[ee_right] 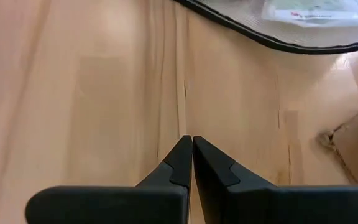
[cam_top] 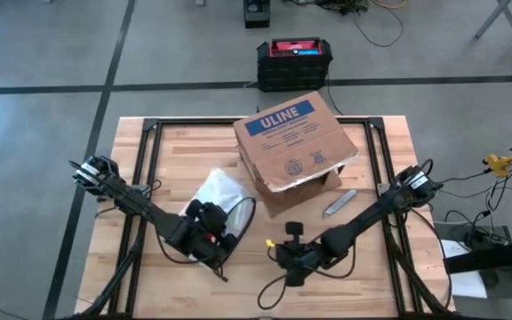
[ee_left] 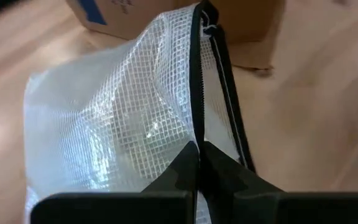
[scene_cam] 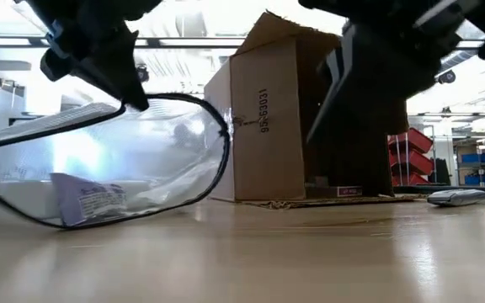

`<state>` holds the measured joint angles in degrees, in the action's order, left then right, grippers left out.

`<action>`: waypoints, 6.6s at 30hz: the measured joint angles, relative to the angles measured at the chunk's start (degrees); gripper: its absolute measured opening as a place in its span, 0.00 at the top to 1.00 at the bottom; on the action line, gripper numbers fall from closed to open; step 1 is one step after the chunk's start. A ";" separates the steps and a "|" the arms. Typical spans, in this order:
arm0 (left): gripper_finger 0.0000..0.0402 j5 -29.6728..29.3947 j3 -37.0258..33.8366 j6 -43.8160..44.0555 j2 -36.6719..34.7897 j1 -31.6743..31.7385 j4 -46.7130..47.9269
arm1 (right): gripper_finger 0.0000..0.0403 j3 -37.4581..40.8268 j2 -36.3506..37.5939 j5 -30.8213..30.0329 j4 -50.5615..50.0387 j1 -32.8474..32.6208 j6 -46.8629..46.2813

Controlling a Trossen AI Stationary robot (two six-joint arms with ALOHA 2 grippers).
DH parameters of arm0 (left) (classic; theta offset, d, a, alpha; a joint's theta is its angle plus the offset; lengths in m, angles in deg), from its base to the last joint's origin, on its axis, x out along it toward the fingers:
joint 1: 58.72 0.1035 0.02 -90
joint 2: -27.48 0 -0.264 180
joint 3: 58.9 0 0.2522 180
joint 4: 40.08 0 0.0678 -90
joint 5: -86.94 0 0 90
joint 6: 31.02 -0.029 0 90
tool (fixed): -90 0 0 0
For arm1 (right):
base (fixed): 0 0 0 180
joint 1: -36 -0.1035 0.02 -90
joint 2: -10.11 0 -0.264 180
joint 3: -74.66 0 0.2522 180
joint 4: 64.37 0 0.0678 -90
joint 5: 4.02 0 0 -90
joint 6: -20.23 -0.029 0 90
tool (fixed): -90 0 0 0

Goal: Unpack boxes
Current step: Put the red game card into the white zip bag

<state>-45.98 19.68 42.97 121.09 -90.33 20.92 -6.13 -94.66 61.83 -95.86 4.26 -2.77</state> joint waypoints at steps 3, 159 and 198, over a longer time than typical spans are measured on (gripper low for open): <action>1.00 0.14 -0.07 -2.34 0.00 -0.12 -6.02 | 1.00 0.78 0.00 -0.03 0.52 0.10 0.10; 1.00 -1.57 -9.14 -4.60 -0.04 3.53 -1.73 | 1.00 24.26 7.64 -3.17 32.98 23.39 -10.86; 1.00 -1.55 -9.46 -4.67 -0.02 3.53 -1.76 | 1.00 13.96 -2.44 -28.25 22.16 35.91 -14.70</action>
<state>-47.53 10.21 38.30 121.06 -86.80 19.16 7.83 -97.10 33.58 -73.69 40.17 -17.47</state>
